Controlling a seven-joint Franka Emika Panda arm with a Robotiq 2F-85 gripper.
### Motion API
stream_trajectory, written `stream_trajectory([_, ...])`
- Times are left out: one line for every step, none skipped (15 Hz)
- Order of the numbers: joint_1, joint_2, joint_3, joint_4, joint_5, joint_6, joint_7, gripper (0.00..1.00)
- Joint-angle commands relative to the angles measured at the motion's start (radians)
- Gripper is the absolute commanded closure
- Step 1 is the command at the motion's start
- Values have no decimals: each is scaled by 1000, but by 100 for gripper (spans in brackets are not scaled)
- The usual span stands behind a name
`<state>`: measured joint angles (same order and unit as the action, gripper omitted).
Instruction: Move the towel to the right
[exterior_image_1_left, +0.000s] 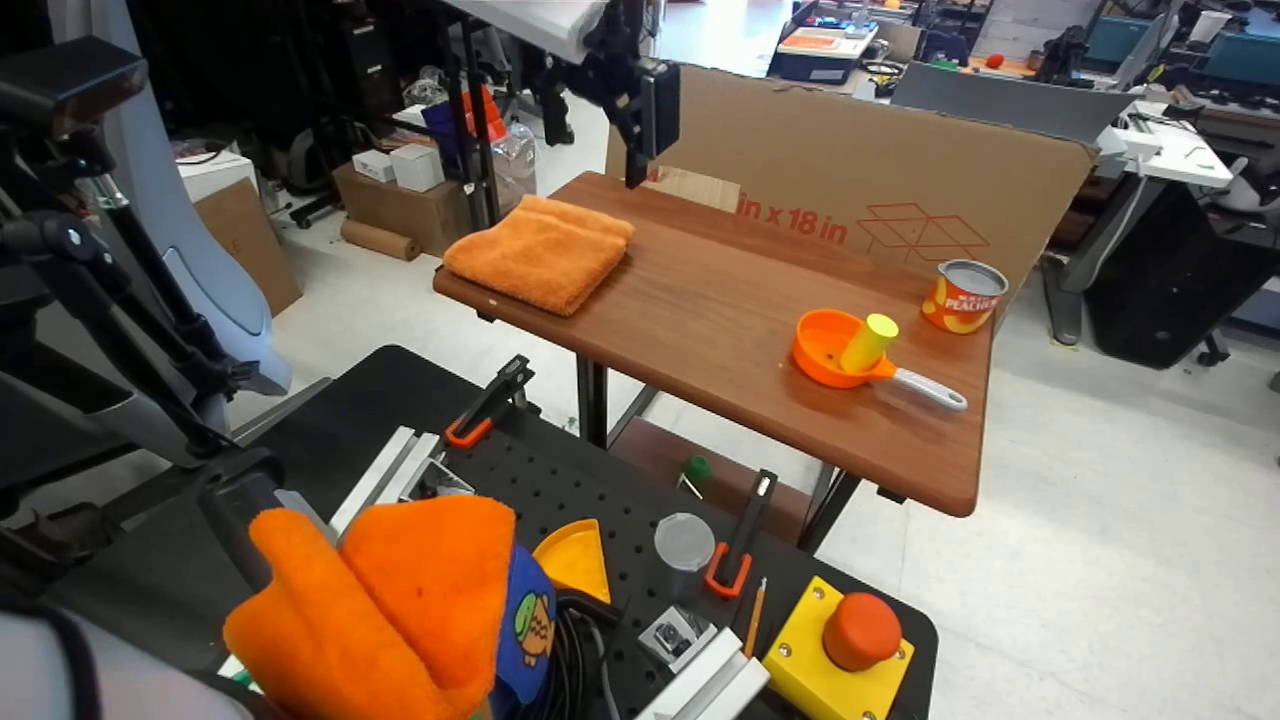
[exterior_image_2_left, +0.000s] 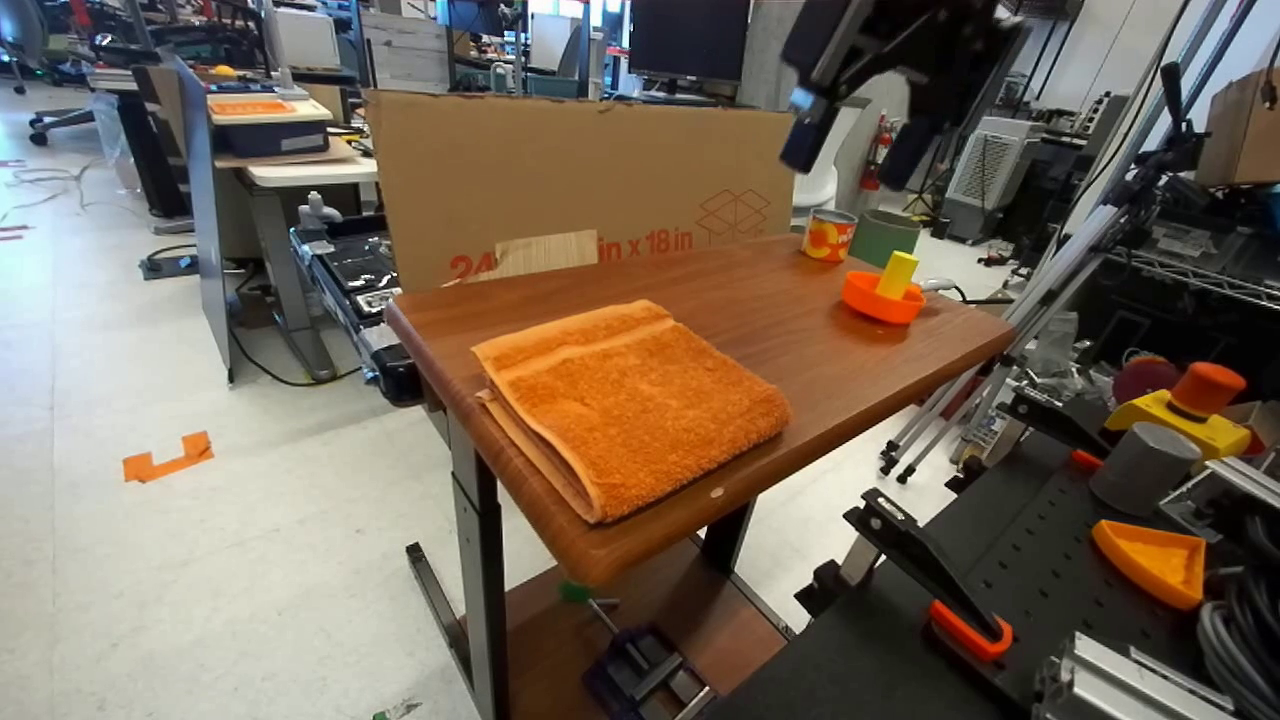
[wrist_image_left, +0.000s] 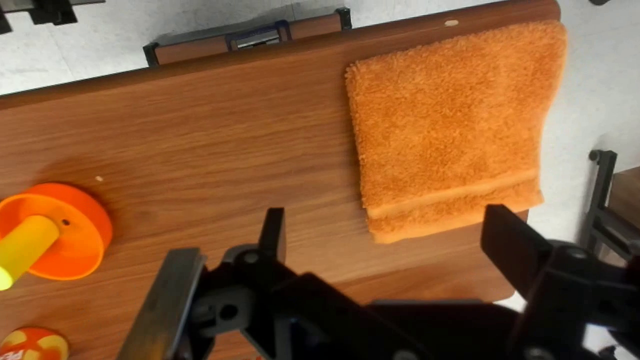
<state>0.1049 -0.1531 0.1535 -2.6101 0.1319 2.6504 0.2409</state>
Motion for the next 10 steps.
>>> stream_trajectory([5, 197, 38, 90, -123, 94, 104, 0])
stream_trajectory([17, 240, 35, 108, -153, 106, 123, 0])
stream_trajectory([32, 279, 30, 126, -163, 112, 125, 0])
stream_trajectory([48, 316, 28, 143, -157, 117, 111, 0])
stream_trajectory([60, 347, 28, 158, -145, 116, 89, 0])
stream_trajectory([71, 373, 34, 172, -132, 110, 65, 0])
stream_trajectory([81, 397, 37, 187, -125, 104, 47, 0])
stream_trajectory([88, 422, 46, 204, -112, 94, 18, 0])
stream_trajectory([95, 443, 48, 219, -111, 90, 0, 0])
stream_trajectory([103, 465, 47, 236, -117, 85, -10, 0])
